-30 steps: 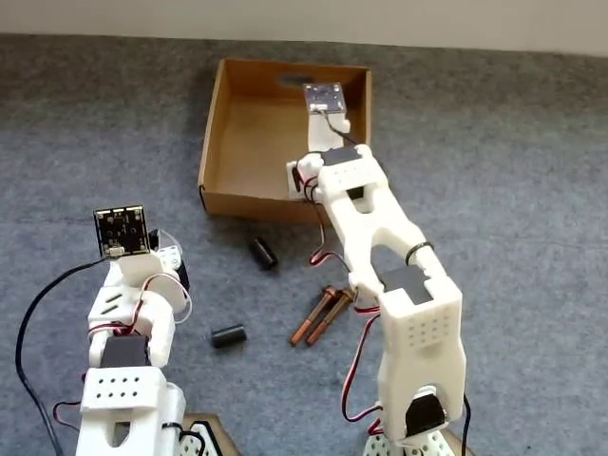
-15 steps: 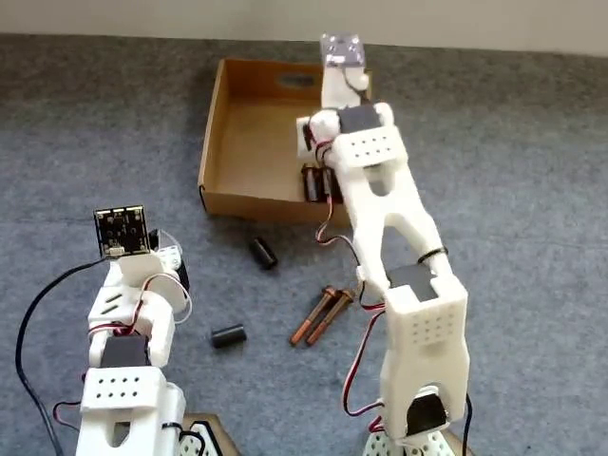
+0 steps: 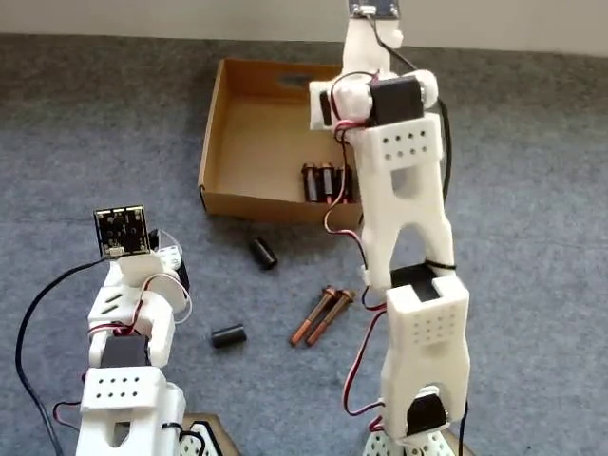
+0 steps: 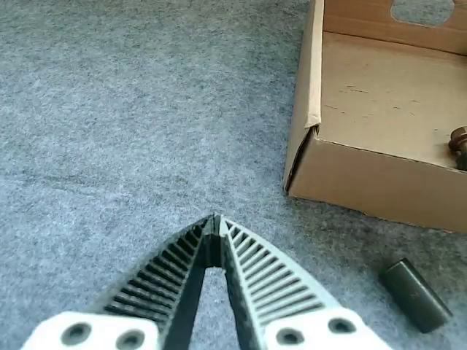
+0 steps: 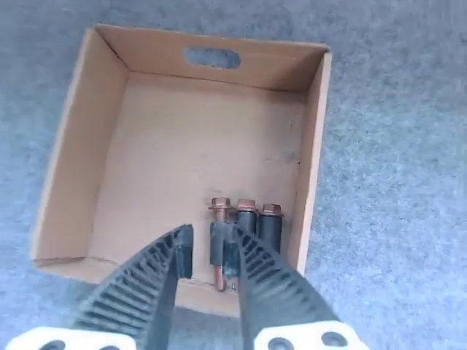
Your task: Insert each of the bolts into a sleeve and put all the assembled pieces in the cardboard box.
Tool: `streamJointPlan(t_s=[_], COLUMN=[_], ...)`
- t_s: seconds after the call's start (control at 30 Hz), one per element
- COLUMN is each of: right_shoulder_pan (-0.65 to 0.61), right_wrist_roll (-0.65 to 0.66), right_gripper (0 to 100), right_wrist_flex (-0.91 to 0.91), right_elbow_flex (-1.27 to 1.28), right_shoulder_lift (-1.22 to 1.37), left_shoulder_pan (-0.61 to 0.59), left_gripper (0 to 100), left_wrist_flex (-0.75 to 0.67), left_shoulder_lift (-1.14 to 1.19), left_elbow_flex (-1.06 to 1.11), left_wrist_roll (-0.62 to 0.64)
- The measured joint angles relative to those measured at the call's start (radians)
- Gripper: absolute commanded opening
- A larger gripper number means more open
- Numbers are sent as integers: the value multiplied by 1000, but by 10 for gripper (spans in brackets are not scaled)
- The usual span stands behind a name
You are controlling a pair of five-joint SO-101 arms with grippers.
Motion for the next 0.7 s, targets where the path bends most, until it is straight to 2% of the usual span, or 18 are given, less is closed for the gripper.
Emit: streamJointPlan(t_s=[0.1,0.23,0.53,0.7], right_shoulder_pan=[-25,-57,-199,-288], right_wrist_roll=[0,0,-34,-38], right_gripper=[70,70,69,69], right_wrist_flex=[25,29,29,29], right_elbow_flex=[-60,-20,259,552], right_shoulder_lift=[-3,-2,-29,-230], left_shoulder_pan=[0,0,0,0], left_gripper=[13,13,13,13], left_wrist_flex=[0,0,0,0], left_shoulder_lift=[0,0,0,0], left_elbow_flex=[0,0,5,5], left_wrist_roll=[0,0,0,0])
